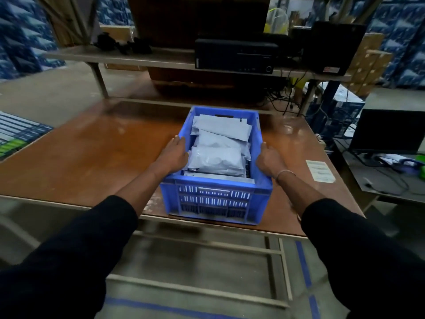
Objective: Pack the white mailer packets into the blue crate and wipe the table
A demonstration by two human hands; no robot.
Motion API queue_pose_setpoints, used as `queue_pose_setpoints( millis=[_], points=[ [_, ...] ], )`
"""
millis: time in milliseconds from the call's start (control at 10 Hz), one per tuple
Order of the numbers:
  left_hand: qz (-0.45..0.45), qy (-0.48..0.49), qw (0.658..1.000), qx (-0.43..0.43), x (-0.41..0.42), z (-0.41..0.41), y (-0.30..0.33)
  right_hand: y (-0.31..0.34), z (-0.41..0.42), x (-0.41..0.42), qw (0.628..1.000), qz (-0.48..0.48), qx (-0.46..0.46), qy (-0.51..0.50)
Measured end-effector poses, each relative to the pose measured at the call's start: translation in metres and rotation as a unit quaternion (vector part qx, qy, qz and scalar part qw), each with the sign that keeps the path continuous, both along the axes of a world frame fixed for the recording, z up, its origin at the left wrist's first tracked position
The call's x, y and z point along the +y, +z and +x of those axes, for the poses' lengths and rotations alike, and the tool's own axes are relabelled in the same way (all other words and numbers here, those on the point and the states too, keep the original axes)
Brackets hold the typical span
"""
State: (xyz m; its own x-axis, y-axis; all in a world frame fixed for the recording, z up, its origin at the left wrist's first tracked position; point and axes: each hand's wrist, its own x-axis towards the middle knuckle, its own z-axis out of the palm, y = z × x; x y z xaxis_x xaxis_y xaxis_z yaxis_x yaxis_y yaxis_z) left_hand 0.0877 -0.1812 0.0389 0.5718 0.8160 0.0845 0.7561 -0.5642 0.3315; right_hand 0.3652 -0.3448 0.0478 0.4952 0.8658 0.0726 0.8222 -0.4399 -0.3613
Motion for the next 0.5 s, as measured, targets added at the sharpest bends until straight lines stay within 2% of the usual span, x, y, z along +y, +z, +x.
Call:
queue_pose_setpoints(
  millis=[200, 400, 500],
  points=[
    [0.032, -0.023, 0.999, 0.017, -0.002, -0.008, -0.006, -0.005, -0.014, -0.001, 0.999, -0.004, -0.027, -0.037],
    [0.045, -0.03, 0.998, 0.042, 0.0, -0.007, -0.001, 0.003, -0.011, -0.002, 0.999, -0.001, -0.011, -0.036],
    [0.101, -0.032, 0.994, 0.016, 0.01, -0.007, 0.022, 0.03, 0.0, 0.0, 0.996, 0.073, -0.002, -0.046]
  ],
)
